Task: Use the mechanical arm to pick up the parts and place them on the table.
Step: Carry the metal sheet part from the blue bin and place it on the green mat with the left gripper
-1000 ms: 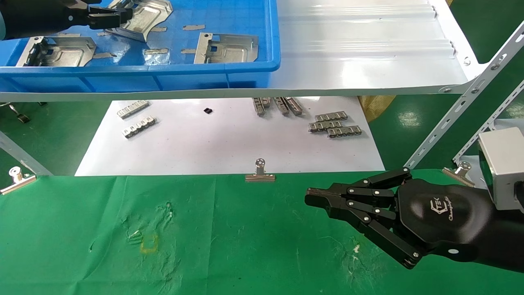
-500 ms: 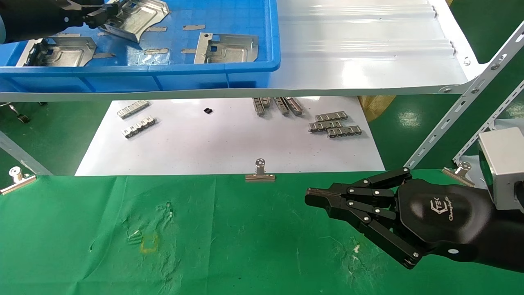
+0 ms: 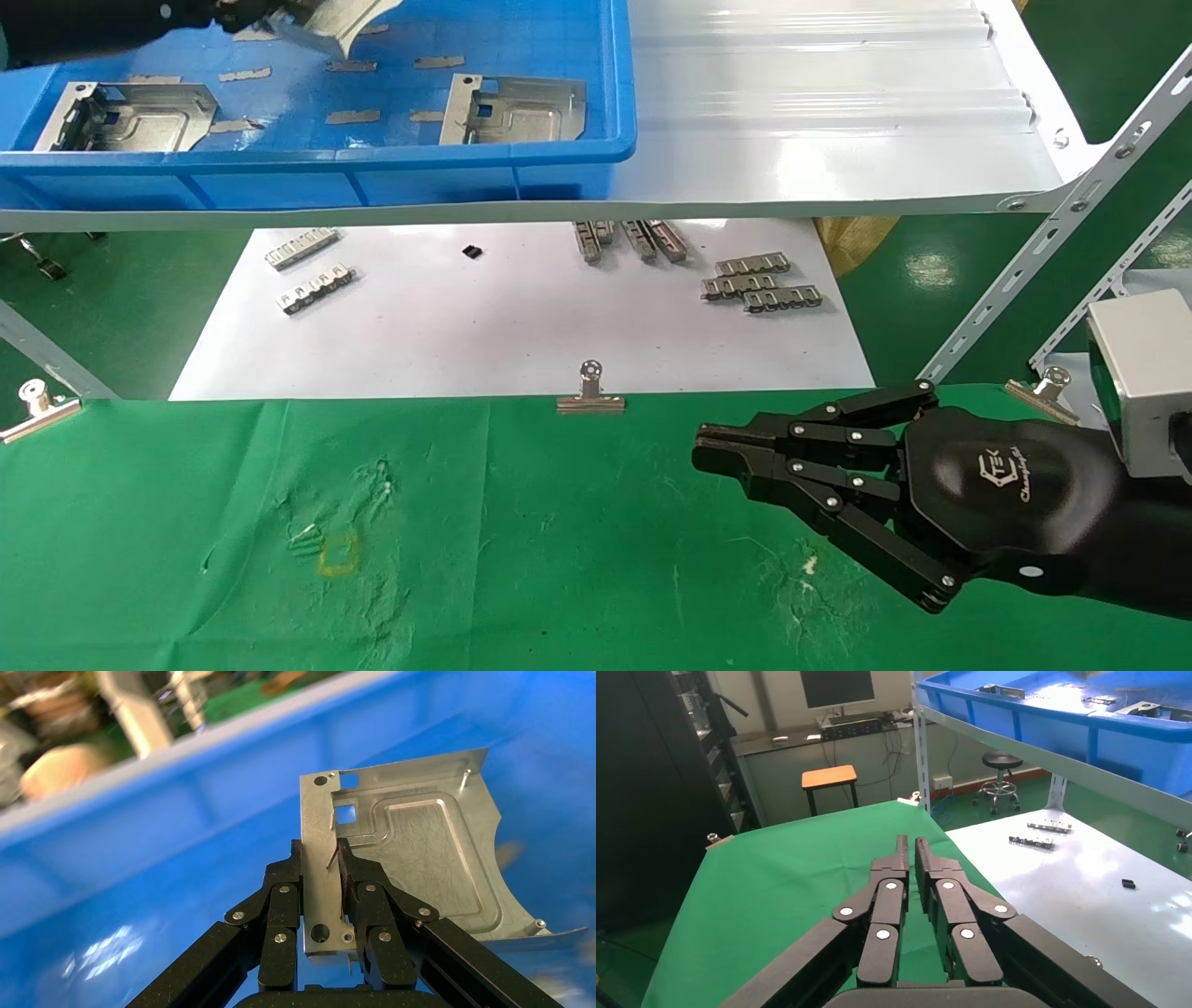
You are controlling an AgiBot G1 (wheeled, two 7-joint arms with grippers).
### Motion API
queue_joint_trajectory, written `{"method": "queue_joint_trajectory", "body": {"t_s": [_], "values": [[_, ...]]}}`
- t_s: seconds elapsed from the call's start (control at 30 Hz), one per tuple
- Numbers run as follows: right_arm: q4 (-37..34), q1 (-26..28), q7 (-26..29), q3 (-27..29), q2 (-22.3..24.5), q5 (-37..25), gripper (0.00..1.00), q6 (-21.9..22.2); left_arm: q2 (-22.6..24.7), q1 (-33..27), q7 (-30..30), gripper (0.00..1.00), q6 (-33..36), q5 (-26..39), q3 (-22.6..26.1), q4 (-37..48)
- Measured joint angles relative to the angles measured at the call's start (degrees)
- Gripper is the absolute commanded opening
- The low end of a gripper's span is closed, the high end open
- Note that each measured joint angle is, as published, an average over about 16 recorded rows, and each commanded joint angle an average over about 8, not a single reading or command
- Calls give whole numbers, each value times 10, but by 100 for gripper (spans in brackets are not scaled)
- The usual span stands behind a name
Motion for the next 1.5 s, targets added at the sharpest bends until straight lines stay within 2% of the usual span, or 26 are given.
{"method": "queue_joint_trajectory", "body": {"t_s": [0.37,0.57,0.87,1.03,1.2,1.5], "values": [[0,0,0,0,0,0,100,0,-42,8,64,0,248,-37,-15,-45],[0,0,0,0,0,0,100,0,-71,44,102,0,331,-79,-4,-119],[0,0,0,0,0,0,100,0,-156,142,131,0,350,-207,57,-312],[0,0,0,0,0,0,100,0,-201,189,164,0,343,-241,110,-381],[0,0,0,0,0,0,100,0,-220,217,235,0,338,-215,164,-384],[0,0,0,0,0,0,100,0,-207,238,381,0,332,-146,229,-300]]}}
